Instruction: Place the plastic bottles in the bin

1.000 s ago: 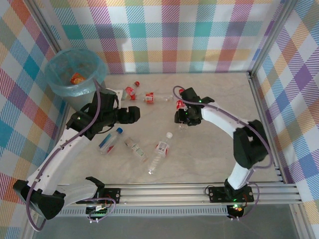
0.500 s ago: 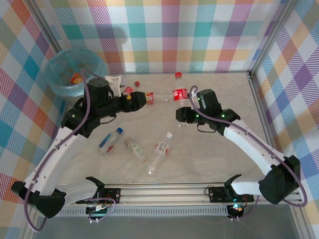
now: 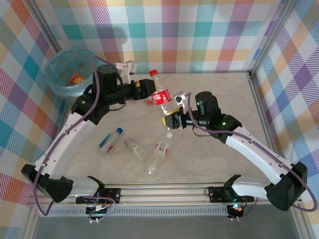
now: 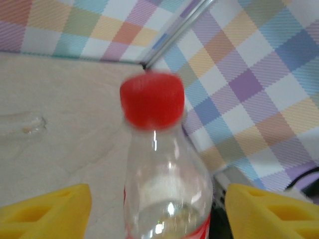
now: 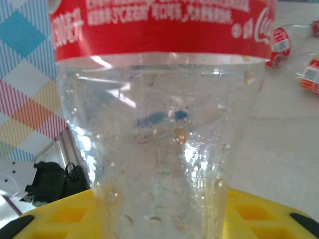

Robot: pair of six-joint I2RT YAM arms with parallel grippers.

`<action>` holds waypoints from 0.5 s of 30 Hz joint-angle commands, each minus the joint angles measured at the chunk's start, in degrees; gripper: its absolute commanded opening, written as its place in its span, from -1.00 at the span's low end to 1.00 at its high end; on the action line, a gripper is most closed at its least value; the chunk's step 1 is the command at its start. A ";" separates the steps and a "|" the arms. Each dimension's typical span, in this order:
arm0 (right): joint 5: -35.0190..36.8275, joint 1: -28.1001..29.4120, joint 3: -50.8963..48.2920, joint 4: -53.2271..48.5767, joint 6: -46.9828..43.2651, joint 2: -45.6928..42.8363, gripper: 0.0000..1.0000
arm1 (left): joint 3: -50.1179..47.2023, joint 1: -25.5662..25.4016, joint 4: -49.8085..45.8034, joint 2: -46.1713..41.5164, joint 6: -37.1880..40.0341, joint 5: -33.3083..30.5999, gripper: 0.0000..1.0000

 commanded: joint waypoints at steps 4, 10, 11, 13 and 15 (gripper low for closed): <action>-1.97 2.18 -0.51 2.26 -4.82 -1.12 -0.06 | 2.71 -0.63 1.86 0.73 0.08 -2.41 0.20; -1.63 3.12 0.32 0.74 -6.68 -0.42 -0.06 | 2.53 -0.63 1.05 0.92 -0.24 -3.20 -0.04; -1.39 3.20 0.39 0.55 -6.81 -0.25 -0.06 | 2.53 -0.63 0.91 0.79 -0.23 -3.35 -0.09; -1.00 3.37 0.46 0.44 -6.92 0.00 -0.05 | 2.53 -0.63 0.89 0.43 -0.15 -3.76 -0.20; -0.70 3.56 0.62 0.57 -6.78 0.28 -0.01 | 2.53 -0.63 0.73 0.00 0.11 -4.45 -0.33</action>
